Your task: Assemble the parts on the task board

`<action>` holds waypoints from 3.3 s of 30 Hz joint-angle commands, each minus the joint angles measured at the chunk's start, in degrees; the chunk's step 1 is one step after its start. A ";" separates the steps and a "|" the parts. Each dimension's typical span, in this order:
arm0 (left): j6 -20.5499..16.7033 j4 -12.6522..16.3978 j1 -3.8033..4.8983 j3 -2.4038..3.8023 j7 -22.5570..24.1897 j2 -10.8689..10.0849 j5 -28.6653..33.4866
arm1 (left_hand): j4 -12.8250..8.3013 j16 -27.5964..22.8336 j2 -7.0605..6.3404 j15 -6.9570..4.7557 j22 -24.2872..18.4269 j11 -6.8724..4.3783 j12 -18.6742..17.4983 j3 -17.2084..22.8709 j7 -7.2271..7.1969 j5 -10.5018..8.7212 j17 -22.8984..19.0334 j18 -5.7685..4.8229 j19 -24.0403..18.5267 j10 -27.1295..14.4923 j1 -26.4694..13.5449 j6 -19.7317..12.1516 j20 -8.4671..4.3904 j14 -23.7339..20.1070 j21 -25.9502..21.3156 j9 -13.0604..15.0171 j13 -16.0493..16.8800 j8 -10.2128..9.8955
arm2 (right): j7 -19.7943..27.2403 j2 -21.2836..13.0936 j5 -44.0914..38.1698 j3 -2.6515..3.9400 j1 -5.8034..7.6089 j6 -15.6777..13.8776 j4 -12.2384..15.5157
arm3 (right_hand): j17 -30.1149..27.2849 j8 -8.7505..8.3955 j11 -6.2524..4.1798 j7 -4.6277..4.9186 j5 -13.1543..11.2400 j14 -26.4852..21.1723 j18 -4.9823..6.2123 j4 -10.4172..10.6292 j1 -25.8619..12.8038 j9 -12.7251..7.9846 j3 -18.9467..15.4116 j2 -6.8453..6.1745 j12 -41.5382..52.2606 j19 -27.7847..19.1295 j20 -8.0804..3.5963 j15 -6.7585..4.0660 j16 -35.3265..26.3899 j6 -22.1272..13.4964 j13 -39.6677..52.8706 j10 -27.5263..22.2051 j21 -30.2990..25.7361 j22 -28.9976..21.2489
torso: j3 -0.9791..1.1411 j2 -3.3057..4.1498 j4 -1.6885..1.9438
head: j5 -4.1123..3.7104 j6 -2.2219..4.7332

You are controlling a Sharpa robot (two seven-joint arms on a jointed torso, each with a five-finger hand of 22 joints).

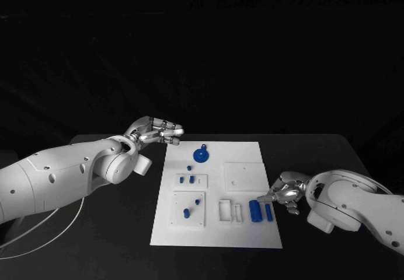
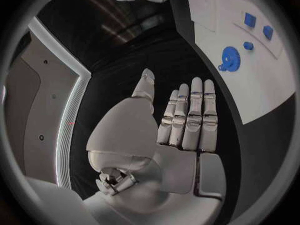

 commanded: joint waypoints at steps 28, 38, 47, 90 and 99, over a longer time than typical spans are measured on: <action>4.38 0.67 0.00 0.01 1.19 0.79 1.38 | 6.23 -0.24 -3.27 1.69 -3.28 0.66 0.17 0.79 0.47 -0.58 -2.50 -0.61 -4.67 -2.57 -0.42 -0.86 1.43 -6.13 0.11 0.08 -0.04 -0.14 | -3.80 3.75 -4.33 -3.90 0.02 3.50 0.11 | 1.32 -0.31 0.02 -0.08 -1.13 0.61 0.15 1.98 0.04 0.45 -1.08 -1.07 -0.41 3.00 0.39 0.17 -0.28 -0.32 1.56 0.72 1.24 1.41 | -0.21 -0.05 -0.08 | 0.12 -1.21; 4.65 0.56 0.00 0.00 0.74 0.91 1.38 | 6.41 -0.24 -3.33 1.70 -3.31 0.76 0.18 0.92 0.59 -0.58 -2.50 -0.61 -4.59 -2.69 -0.31 -0.93 1.41 -6.14 0.10 0.07 -0.04 -0.15 | -3.71 6.01 -6.75 -5.44 0.04 1.07 -0.75 | 1.39 -0.31 0.06 -0.03 -1.69 0.63 0.19 2.19 0.07 0.38 -1.28 -1.50 -0.48 3.00 0.38 0.18 -0.44 -0.48 1.71 0.68 1.11 1.56 | -0.22 -0.06 -0.05 | 0.18 -1.29; 4.42 0.41 0.00 -0.01 0.72 1.11 1.34 | 6.40 -0.23 -3.16 1.70 -3.31 0.86 0.19 1.05 0.70 -0.58 -2.49 -0.56 -4.51 -2.63 -0.14 -0.85 1.42 -6.10 0.12 0.09 -0.03 -0.12 | -3.69 7.63 -6.92 -6.09 0.26 -0.03 -1.20 | 1.54 -0.31 0.08 -0.01 -2.06 0.68 0.21 2.89 0.03 0.36 -1.22 -1.73 -0.43 3.04 0.40 0.20 -0.49 -0.60 1.91 0.69 1.33 1.85 | -0.28 -0.07 -0.08 | 0.30 -1.29; 4.64 0.00 0.01 -0.09 0.08 1.22 0.79 | 5.99 -0.25 -2.64 1.76 -3.33 0.98 0.17 1.23 0.96 -0.57 -2.49 -0.43 -4.45 -2.68 -0.24 -0.81 1.49 -6.16 0.10 0.08 -0.04 -0.13 | -3.66 5.67 -0.48 -7.52 4.65 -3.66 3.51 | 1.39 -0.29 -1.39 -2.10 4.60 0.81 -1.14 -7.94 -1.02 -0.94 2.06 3.33 -1.87 3.09 -0.60 -0.78 -1.40 5.67 0.89 1.51 1.43 2.85 | -0.33 -0.06 -0.04 | 0.99 -1.29; 4.84 -0.03 0.02 -0.12 -0.16 1.45 0.45 | 6.03 -0.25 -2.71 1.78 -3.33 1.01 0.17 1.30 0.98 -0.57 -2.49 -0.43 -4.52 -2.77 -0.20 -0.85 1.53 -6.25 0.08 0.07 -0.04 -0.15 | -3.72 8.16 -1.11 -8.35 5.18 0.18 1.38 | 1.17 -0.31 -1.36 -2.09 4.58 0.78 -1.25 -7.34 -1.11 -0.98 -0.30 3.88 -2.52 3.05 -0.57 -0.74 -1.83 5.78 0.53 1.50 0.82 2.90 | -0.33 -0.04 -0.09 | 1.06 -1.46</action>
